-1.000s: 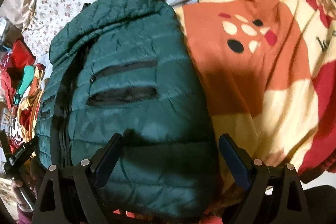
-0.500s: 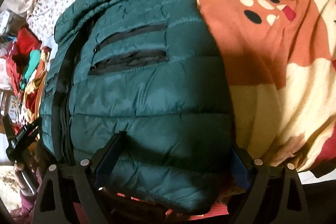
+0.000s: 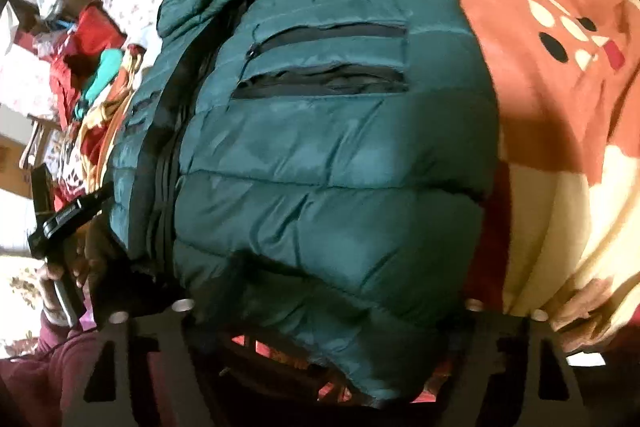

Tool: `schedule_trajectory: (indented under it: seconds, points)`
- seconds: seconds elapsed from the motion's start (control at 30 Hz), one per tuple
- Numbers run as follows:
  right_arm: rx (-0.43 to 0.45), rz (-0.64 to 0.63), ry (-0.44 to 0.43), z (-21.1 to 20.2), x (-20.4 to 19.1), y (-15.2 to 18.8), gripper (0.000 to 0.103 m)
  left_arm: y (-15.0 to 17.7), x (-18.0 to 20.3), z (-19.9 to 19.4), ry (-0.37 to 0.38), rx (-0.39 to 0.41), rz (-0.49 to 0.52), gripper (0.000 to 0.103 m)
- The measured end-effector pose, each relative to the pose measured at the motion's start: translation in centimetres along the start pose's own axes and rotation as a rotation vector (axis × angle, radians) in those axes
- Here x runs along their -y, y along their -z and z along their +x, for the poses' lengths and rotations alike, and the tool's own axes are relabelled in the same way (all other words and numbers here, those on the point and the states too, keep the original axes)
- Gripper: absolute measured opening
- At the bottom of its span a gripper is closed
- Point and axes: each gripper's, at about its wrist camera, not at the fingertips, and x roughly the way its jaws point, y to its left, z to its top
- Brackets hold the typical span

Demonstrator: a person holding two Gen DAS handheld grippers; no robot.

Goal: Fold large clothes

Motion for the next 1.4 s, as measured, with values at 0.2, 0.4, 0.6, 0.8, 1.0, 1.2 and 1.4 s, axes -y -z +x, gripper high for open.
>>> schedule_trajectory:
  seconds: [0.2, 0.4, 0.6, 0.8, 1.0, 1.2, 1.4]
  points:
    - [0.067, -0.022, -0.029, -1.6, 0.0, -0.5, 0.033, -0.2, 1.0, -0.8, -0.025, 0.02, 0.044, 0.038]
    - [0.129, -0.062, -0.068, -3.0, -1.3, -1.4, 0.03, -0.7, 1.6, -2.8, -0.051, 0.084, 0.051, 0.013]
    - [0.237, -0.076, -0.113, -6.3, -2.0, -3.2, 0.024, -2.9, 2.4, -6.3, -0.053, 0.208, 0.076, 0.013]
    - [0.328, -0.082, -0.125, -8.2, -2.7, -5.4, 0.024, -6.0, 3.0, -8.0, -0.05, 0.288, 0.077, 0.013]
    - [0.404, -0.056, -0.133, -9.6, -2.5, -8.0, 0.024, -8.8, 3.7, -10.1, -0.132, 0.433, 0.085, 0.007]
    - [0.403, -0.063, -0.138, -8.9, -3.1, -9.4, 0.024, -10.0, 3.5, -9.1, -0.041, 0.34, 0.067, 0.01]
    - [0.392, -0.053, -0.15, -9.0, -2.4, -9.4, 0.024, -8.3, 0.4, -6.5, 0.055, 0.177, -0.035, 0.071]
